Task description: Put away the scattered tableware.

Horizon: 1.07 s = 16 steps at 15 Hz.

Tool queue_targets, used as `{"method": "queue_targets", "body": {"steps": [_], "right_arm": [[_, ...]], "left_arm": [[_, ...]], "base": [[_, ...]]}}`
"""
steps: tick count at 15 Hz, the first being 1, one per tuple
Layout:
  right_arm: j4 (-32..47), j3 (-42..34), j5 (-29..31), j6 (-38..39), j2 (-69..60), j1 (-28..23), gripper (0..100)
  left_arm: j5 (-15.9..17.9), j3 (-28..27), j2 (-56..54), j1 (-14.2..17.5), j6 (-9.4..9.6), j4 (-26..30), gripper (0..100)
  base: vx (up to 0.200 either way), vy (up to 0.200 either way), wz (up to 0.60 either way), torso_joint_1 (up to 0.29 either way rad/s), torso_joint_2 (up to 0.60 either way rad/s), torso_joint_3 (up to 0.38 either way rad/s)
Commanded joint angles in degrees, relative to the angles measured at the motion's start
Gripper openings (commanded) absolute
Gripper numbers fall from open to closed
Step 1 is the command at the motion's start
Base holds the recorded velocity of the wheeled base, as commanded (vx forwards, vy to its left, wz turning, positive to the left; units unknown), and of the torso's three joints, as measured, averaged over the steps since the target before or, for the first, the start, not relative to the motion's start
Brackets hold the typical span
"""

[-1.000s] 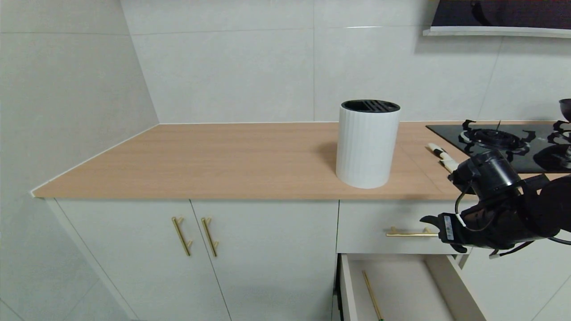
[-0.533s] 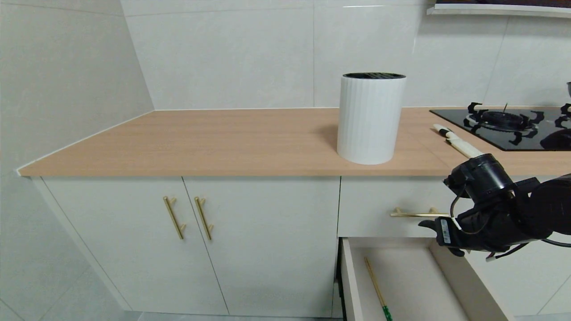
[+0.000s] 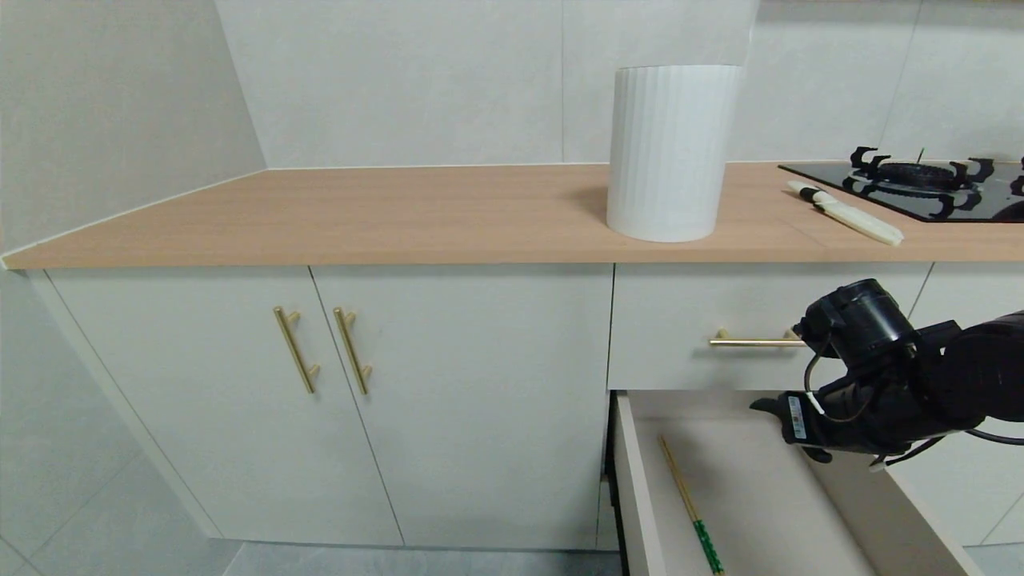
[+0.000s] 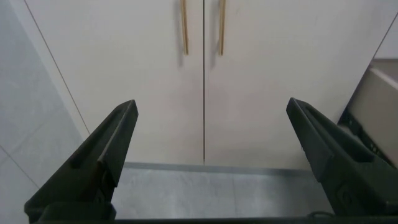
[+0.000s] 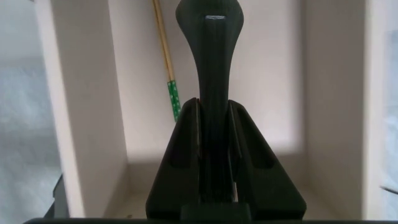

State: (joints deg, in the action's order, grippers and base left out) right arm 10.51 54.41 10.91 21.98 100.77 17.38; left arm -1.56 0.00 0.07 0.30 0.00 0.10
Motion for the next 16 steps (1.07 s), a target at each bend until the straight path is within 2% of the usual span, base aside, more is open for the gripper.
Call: {"method": "queue_targets", "body": {"steps": [1,4,6,8,9,10,13,16], "right_arm": [[0.0,0.0,0.0,0.0,0.3,0.0,0],[-0.4,0.0,0.1,0.0,3.6,0.0,0],[-3.7,-1.1,0.0,0.1,6.5,0.0,0],[-13.4,-6.4,-0.1,-2.9,11.5,0.1,0],[-14.1,-6.8,0.0,-3.7,12.0,0.1,0],[-18.8,-8.2,-0.1,-5.3,16.0,0.1,0],[-24.3,-8.0,0.1,-5.5,23.8,-0.7,0],[-26.0,-8.1,0.2,-5.5,26.4,-0.8,0]], "left_arm": [[0.0,0.0,0.0,0.0,0.0,0.0,100],[0.0,0.0,0.0,0.0,0.0,0.0,100],[0.0,0.0,0.0,0.0,0.0,0.0,100],[0.0,0.0,0.0,0.0,0.0,0.0,100],[0.0,0.0,0.0,0.0,0.0,0.0,100],[0.0,0.0,0.0,0.0,0.0,0.0,100],[0.0,0.0,0.0,0.0,0.0,0.0,100],[0.0,0.0,0.0,0.0,0.0,0.0,100]], "base": [[0.0,0.0,0.0,-0.036,0.19,0.1],[0.0,0.0,0.0,-0.018,0.05,0.028],[0.0,0.0,0.0,0.0,0.0,0.0],[0.0,0.0,0.0,0.0,0.0,0.0],[0.0,0.0,0.0,0.0,0.0,0.0],[0.0,0.0,0.0,0.0,0.0,0.0],[0.0,0.0,0.0,0.0,0.0,0.0],[0.0,0.0,0.0,0.0,0.0,0.0]]}}
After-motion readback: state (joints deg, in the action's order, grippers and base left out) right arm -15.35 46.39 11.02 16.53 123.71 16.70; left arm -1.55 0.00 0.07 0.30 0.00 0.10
